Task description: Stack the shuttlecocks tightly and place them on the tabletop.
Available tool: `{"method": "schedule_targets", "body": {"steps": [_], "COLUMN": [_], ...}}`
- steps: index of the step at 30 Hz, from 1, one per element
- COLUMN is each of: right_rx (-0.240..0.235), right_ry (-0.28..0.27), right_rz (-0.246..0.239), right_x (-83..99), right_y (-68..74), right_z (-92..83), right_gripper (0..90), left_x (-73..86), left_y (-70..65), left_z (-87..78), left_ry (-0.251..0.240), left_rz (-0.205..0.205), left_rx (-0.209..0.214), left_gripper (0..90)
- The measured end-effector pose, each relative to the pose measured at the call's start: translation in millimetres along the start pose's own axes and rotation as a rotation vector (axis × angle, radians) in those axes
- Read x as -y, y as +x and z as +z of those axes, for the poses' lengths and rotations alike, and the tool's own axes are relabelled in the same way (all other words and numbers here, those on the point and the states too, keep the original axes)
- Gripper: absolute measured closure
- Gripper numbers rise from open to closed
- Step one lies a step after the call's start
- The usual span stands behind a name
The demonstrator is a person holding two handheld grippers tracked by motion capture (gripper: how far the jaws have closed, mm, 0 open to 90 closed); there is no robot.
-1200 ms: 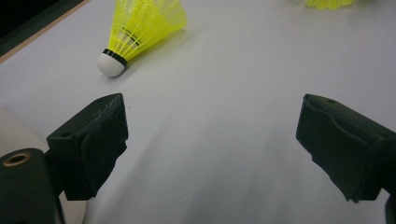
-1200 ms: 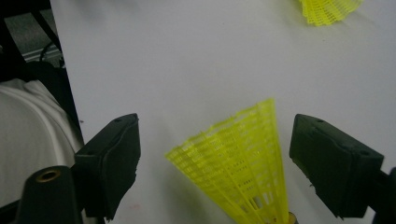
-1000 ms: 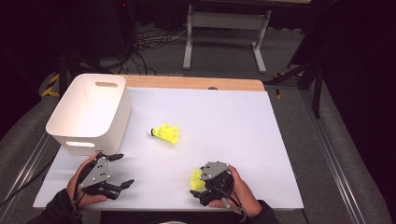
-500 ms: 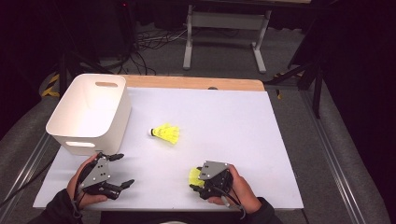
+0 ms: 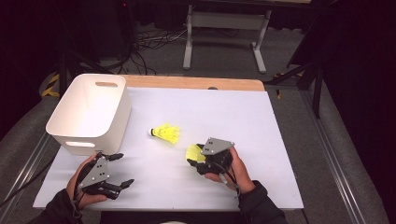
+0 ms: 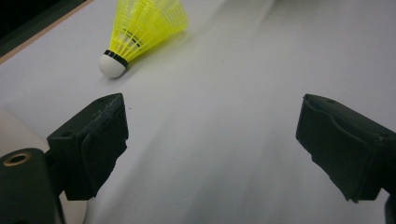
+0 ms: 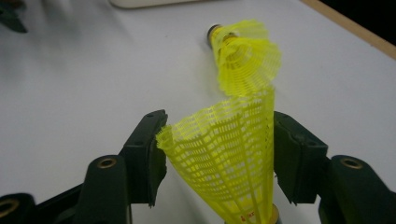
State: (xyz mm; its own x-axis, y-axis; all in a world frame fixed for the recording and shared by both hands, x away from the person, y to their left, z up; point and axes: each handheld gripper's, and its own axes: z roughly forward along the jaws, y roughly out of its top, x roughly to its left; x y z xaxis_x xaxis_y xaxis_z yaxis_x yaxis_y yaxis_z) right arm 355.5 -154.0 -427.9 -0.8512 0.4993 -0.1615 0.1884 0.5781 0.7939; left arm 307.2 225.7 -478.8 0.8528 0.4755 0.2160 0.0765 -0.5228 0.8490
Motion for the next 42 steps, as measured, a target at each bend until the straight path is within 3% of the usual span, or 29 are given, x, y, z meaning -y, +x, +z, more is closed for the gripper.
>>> {"method": "schedule_targets", "body": {"steps": [8, 18, 28, 42], "right_rx": [0.037, 0.044, 0.026, 0.041], "right_ry": [-0.057, -0.046, -0.052, -0.041], "right_rz": [0.02, 0.079, 0.129, 0.118], "right_x": [-14.3, -9.6, -1.8, 4.8], "right_y": [-26.6, -38.6, -42.7, -45.0], "right_z": [28.7, 53.9, 50.3, 33.7], "right_gripper": [41.1, 38.4, 35.6, 33.1], "left_x": [0.4, 0.8, 0.8, 0.9], "left_y": [0.5, 1.7, 1.3, 1.3], "left_z": [-0.4, -2.0, -1.7, -1.2], "left_ry": [-0.001, -0.009, -0.008, -0.004], "left_rz": [-0.002, -0.004, -0.004, -0.002], "left_rx": [-0.003, -0.003, 0.0, 0.003], "left_gripper": [10.1, 10.3, 10.3, 10.3]}}
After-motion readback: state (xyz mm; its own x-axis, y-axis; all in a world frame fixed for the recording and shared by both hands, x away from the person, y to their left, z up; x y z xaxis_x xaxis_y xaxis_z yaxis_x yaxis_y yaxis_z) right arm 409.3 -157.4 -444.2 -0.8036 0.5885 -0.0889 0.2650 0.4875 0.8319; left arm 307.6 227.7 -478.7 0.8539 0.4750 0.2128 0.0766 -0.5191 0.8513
